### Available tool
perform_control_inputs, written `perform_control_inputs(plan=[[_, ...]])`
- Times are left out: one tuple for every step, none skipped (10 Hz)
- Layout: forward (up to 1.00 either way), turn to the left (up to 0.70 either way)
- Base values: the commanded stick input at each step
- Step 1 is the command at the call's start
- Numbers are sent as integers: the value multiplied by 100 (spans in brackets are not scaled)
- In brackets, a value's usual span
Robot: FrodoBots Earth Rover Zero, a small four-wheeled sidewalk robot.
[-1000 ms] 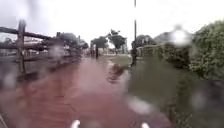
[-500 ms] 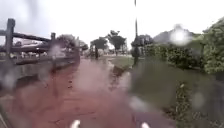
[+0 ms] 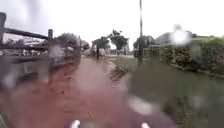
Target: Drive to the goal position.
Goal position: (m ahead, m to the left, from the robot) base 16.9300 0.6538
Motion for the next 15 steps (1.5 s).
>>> perform_control_inputs(plan=[[70, 0], [70, 0], [70, 0], [70, 0], [70, 0], [70, 0], [70, 0], [70, 0], [70, 0], [70, 0], [70, 0], [70, 0], [70, 22], [70, 27], [70, 13]])
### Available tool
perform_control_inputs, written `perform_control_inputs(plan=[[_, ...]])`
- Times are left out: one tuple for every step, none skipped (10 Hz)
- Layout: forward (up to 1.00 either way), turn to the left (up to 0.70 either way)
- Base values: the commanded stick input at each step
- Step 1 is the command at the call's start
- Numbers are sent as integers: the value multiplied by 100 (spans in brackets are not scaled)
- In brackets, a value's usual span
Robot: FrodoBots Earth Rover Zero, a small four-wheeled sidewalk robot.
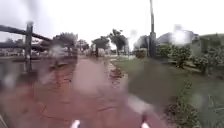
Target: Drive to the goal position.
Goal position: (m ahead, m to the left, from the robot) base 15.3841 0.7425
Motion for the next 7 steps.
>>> perform_control_inputs(plan=[[70, 0], [70, 0], [70, 0], [70, 0], [70, 0], [70, 0], [70, 0]])
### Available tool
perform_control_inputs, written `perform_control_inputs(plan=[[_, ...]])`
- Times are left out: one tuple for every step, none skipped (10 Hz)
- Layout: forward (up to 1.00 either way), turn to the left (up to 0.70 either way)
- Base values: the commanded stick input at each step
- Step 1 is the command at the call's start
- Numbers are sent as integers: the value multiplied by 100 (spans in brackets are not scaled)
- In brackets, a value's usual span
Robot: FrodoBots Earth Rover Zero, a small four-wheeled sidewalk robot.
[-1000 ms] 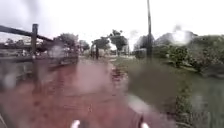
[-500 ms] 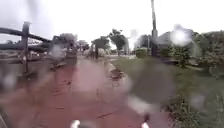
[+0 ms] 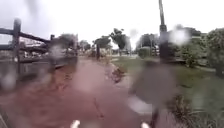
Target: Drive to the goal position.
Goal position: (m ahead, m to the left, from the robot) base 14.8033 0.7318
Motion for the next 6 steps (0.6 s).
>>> perform_control_inputs(plan=[[70, 0], [70, 0], [70, 0], [70, 0], [70, 0], [70, 0]])
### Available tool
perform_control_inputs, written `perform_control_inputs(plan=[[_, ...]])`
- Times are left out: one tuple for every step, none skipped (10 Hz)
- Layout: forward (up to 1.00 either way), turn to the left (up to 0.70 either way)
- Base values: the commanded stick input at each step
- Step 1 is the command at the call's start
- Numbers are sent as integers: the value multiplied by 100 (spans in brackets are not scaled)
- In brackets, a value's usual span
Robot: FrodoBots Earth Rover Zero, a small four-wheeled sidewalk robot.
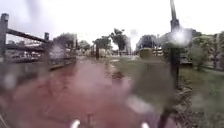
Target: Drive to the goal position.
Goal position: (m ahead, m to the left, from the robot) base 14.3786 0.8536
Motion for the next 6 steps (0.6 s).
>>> perform_control_inputs(plan=[[70, 0], [70, 0], [70, 0], [70, 0], [70, 0], [70, 0]])
